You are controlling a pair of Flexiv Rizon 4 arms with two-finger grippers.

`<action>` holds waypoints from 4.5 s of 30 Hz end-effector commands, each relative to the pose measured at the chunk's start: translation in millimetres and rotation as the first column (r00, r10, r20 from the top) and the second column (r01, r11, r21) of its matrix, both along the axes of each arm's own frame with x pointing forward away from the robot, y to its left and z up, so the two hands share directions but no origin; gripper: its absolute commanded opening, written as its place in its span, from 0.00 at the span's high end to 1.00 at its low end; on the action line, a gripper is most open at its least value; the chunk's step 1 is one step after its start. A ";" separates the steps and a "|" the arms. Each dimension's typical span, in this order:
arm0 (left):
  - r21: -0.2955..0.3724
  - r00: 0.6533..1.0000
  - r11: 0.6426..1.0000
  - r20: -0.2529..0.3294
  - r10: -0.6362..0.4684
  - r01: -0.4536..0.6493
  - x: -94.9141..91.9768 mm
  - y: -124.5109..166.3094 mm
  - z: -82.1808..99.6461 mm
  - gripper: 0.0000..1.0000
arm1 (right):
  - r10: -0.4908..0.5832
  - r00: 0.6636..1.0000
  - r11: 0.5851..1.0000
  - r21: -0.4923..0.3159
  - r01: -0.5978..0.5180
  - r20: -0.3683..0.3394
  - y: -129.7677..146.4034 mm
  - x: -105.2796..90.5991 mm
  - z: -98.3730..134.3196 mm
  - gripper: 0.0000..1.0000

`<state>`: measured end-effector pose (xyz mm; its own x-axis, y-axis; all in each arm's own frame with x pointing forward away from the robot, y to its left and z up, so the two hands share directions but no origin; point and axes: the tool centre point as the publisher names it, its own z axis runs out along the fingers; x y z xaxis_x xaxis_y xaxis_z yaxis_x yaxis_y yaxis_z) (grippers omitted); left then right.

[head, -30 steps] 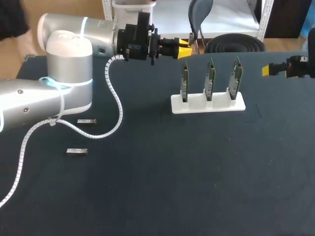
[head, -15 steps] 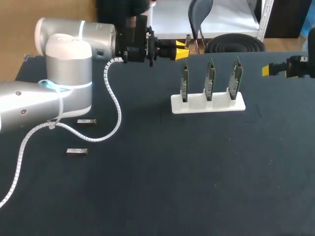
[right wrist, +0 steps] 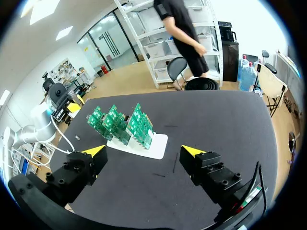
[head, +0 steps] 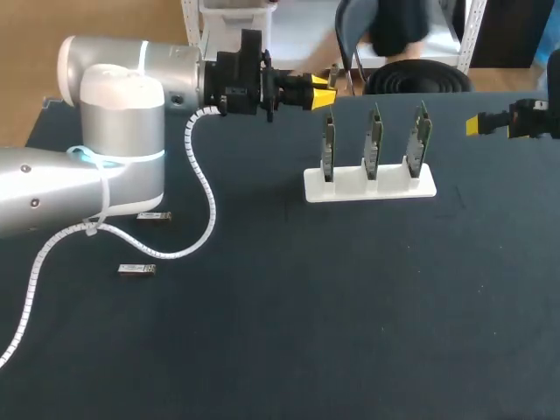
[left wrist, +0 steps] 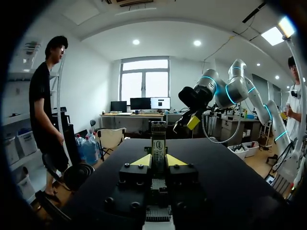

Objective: Pick up the optical module with the left hand, and insert it into the network port with the right hand.

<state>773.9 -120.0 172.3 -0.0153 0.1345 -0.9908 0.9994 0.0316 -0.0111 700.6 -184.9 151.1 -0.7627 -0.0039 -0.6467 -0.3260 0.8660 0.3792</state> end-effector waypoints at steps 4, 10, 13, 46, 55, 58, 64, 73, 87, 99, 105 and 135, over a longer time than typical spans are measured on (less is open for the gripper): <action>-0.003 1.000 1.000 0.004 0.010 -0.010 -3.2 0.5 0.1 1.00 | 0.295 0.951 0.955 -0.062 -0.290 0.089 6.5 23.6 26.7 0.00; -0.003 1.000 1.000 0.004 0.010 -0.010 -3.2 0.5 0.1 1.00 | 0.564 0.809 0.825 -0.075 -0.560 0.166 27.2 45.2 39.2 0.00; -0.003 1.000 1.000 0.004 0.010 -0.010 -3.2 0.5 0.1 1.00 | 0.660 0.731 0.748 -0.065 -0.660 0.172 41.5 56.6 39.7 0.00; -0.003 1.000 1.000 0.004 0.010 -0.010 -3.2 0.5 0.1 1.00 | 0.942 0.175 0.202 -0.065 -0.977 0.285 170.1 72.3 51.7 0.00; -0.003 1.000 1.000 0.004 0.010 -0.010 -3.2 0.5 0.1 1.00 | 0.927 0.204 0.230 -0.047 -0.972 0.315 184.4 70.9 52.2 0.00; -0.003 1.000 1.000 0.004 0.010 -0.010 -3.2 0.5 0.1 1.00 | 0.924 0.211 0.241 -0.057 -0.969 0.318 188.9 67.8 53.1 0.00; -0.003 1.000 1.000 0.004 0.010 -0.010 -3.2 0.5 0.1 1.00 | 0.915 0.241 0.282 -0.085 -0.956 0.324 195.1 63.9 54.7 0.00; -0.003 1.000 1.000 0.004 0.010 -0.010 -3.2 0.5 0.1 1.00 | 0.882 0.322 0.383 -0.125 -0.915 0.344 202.6 64.8 55.3 0.00; -0.003 1.000 1.000 0.004 0.010 -0.010 -3.2 0.5 0.1 1.00 | 0.865 0.354 0.420 -0.126 -0.899 0.355 214.5 65.0 56.3 0.00; -0.003 1.000 1.000 0.004 0.010 -0.010 -3.2 0.5 0.1 1.00 | 0.854 0.376 0.442 -0.122 -0.888 0.360 217.5 64.6 57.2 0.00; -0.003 1.000 1.000 0.004 0.010 -0.010 -3.2 0.5 0.1 1.00 | 0.857 0.372 0.438 -0.121 -0.891 0.356 218.4 64.1 57.7 0.00; -0.003 1.000 1.000 0.004 0.010 -0.010 -3.2 0.5 0.1 0.55 | 0.861 0.381 0.435 -0.099 -0.895 0.338 215.7 53.7 49.4 1.00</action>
